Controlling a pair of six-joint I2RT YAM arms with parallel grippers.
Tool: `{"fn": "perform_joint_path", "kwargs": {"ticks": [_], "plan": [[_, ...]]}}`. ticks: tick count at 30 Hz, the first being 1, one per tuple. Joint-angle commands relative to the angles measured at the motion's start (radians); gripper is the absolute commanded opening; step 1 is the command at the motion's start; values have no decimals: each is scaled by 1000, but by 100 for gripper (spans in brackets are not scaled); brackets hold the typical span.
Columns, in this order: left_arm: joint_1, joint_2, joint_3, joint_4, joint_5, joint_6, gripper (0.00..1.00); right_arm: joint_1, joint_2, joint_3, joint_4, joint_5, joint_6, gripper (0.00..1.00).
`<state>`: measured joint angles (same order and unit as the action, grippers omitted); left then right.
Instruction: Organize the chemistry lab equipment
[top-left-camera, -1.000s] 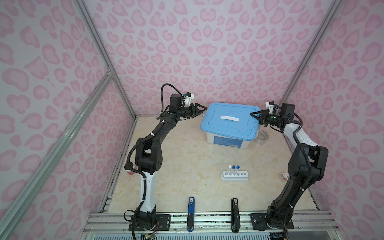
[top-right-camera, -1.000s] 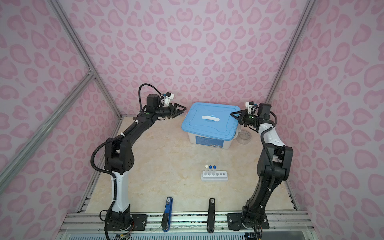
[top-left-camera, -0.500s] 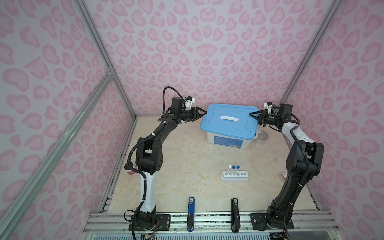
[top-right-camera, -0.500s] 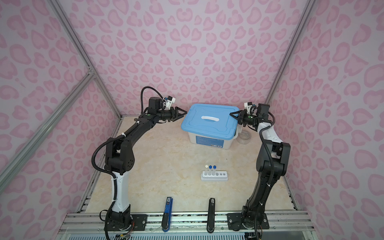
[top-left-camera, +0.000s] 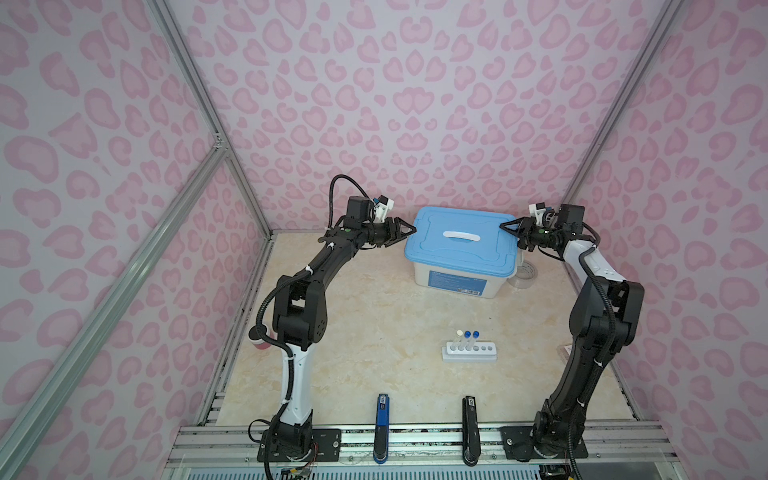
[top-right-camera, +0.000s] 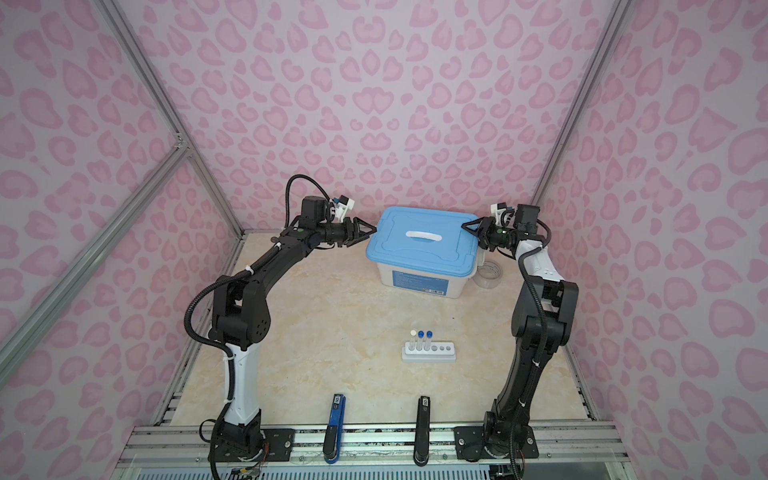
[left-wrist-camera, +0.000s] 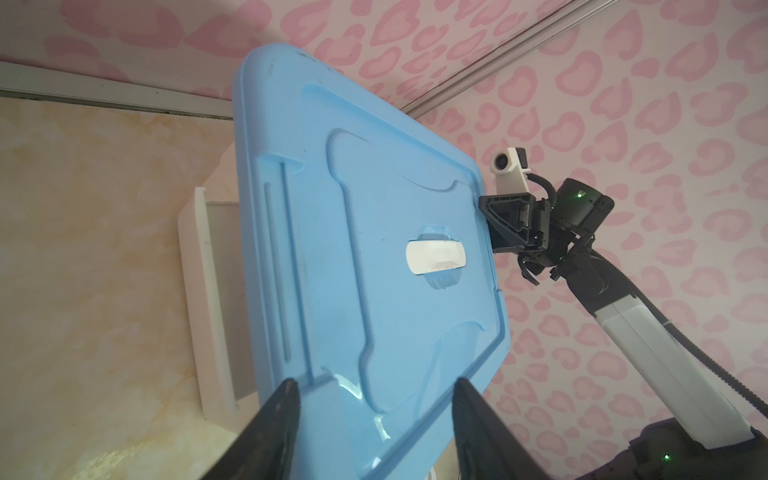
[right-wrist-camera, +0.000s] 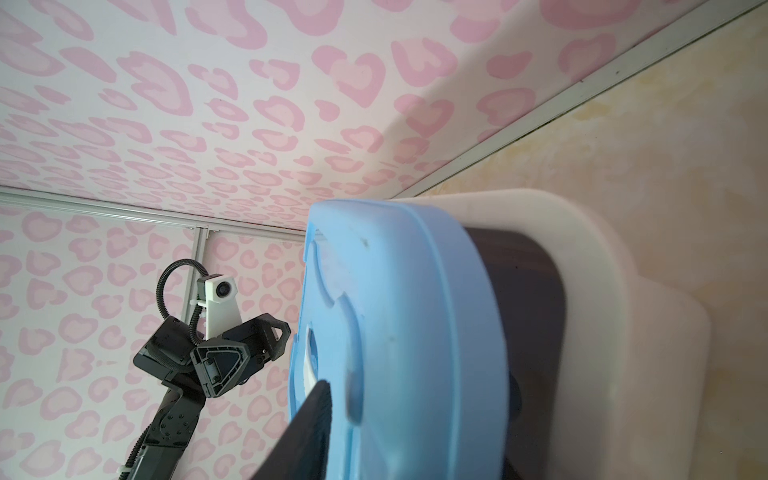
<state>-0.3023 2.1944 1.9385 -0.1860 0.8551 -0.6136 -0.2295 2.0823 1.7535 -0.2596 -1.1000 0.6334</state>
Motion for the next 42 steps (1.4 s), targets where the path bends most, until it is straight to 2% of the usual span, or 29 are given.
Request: {"fn": "perform_joint_path", "kwargs": {"ticks": [1,8,15,25,34,42], "plan": [[-1,-29,0,-7,-4,27,61,-1,6,32,-72,19,-72,47],[-2,-26,3,-11,-2,29,60,-1,10,112,-254,79,-207,53],[-2,-25,5,-20,-2,36,60,-1,30,197,-463,217,-355,59],[-2,-22,5,-20,-2,39,60,8,41,275,-604,379,-457,81],[-2,-25,4,-25,-4,40,59,48,-10,278,-673,540,-519,83],[-2,-36,-8,-31,-6,49,59,88,-88,236,-704,646,-551,79]]}}
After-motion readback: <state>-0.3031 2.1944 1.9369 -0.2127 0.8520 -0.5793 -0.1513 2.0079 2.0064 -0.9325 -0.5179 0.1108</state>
